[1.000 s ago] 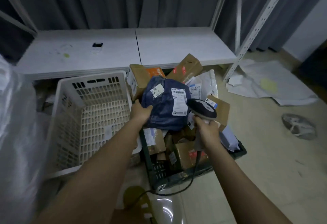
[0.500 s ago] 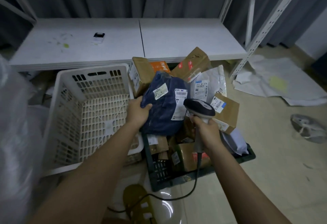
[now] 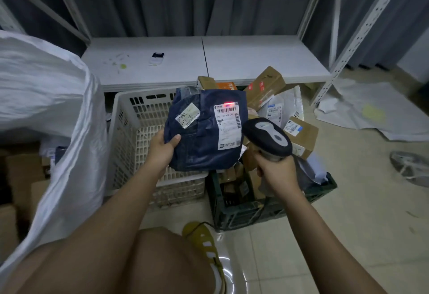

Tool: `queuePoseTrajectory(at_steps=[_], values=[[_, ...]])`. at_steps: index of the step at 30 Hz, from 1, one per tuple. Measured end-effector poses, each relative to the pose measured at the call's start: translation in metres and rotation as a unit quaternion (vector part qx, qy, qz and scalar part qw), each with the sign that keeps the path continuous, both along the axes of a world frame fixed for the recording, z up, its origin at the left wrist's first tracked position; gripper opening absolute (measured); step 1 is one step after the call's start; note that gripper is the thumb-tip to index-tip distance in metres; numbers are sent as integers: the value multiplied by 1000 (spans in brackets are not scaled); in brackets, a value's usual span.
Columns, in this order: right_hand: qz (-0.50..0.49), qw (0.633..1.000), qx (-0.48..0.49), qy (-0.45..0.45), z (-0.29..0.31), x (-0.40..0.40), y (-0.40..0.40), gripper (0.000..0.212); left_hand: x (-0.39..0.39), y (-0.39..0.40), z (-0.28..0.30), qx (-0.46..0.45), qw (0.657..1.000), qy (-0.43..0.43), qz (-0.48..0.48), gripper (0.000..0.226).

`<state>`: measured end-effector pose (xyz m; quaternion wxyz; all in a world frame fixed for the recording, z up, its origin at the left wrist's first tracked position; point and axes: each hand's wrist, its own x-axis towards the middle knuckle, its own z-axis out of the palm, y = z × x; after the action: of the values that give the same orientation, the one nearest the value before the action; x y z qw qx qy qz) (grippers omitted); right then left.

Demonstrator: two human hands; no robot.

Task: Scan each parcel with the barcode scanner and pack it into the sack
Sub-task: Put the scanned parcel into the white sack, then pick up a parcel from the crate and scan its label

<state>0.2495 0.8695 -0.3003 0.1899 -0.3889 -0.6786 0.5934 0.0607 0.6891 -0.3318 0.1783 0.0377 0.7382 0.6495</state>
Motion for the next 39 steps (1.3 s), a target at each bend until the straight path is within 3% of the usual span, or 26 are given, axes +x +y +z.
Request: queuePoseTrajectory(at_steps=[7, 18, 28, 33, 39], values=[[52, 996, 67, -28, 13, -1, -9, 26, 7, -17, 13, 22, 999, -6, 22, 20], [67, 995, 9, 76, 56, 10, -44, 23, 29, -53, 62, 57, 997, 35, 40, 28], [121, 976, 20, 178, 143, 3, -129, 19, 60, -157, 183, 102, 962, 198, 155, 27], [168, 968, 23, 185, 165, -26, -178, 21, 59, -250, 228, -3, 915, 292, 280, 29], [195, 966, 12, 170, 163, -59, -220, 22, 58, -325, 225, -281, 852, 316, 308, 21]])
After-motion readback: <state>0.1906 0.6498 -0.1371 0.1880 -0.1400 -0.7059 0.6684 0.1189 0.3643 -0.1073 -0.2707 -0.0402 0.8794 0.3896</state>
